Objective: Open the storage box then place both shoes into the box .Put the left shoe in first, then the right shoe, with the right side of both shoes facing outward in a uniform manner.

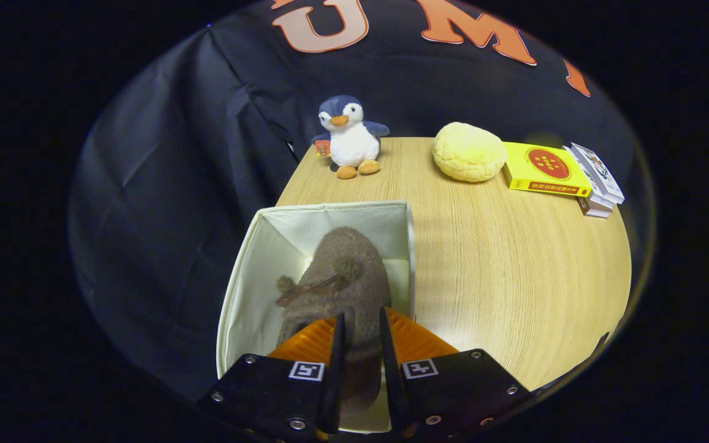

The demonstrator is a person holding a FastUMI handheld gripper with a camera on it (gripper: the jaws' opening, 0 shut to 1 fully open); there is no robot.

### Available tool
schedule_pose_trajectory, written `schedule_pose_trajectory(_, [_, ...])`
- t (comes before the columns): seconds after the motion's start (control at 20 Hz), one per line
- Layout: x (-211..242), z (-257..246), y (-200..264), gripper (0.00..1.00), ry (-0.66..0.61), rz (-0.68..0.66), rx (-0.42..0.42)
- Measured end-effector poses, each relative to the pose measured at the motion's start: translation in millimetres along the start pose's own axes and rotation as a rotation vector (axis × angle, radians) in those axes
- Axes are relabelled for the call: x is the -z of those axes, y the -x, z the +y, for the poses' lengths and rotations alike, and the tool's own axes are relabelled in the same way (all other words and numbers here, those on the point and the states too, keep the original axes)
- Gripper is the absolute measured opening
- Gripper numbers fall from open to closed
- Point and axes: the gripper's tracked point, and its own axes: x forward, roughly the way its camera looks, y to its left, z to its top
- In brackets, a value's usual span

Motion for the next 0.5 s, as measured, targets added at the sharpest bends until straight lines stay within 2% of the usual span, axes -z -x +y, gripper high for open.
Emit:
schedule_pose_trajectory(0.3, [-49.9, -7.7, 58.6, 0.51, 0.028, -0.176, -0.042])
schedule_pose_trajectory(0.5, [-83.4, -32.4, 107.1, 0.63, 0.048, -0.320, -0.052])
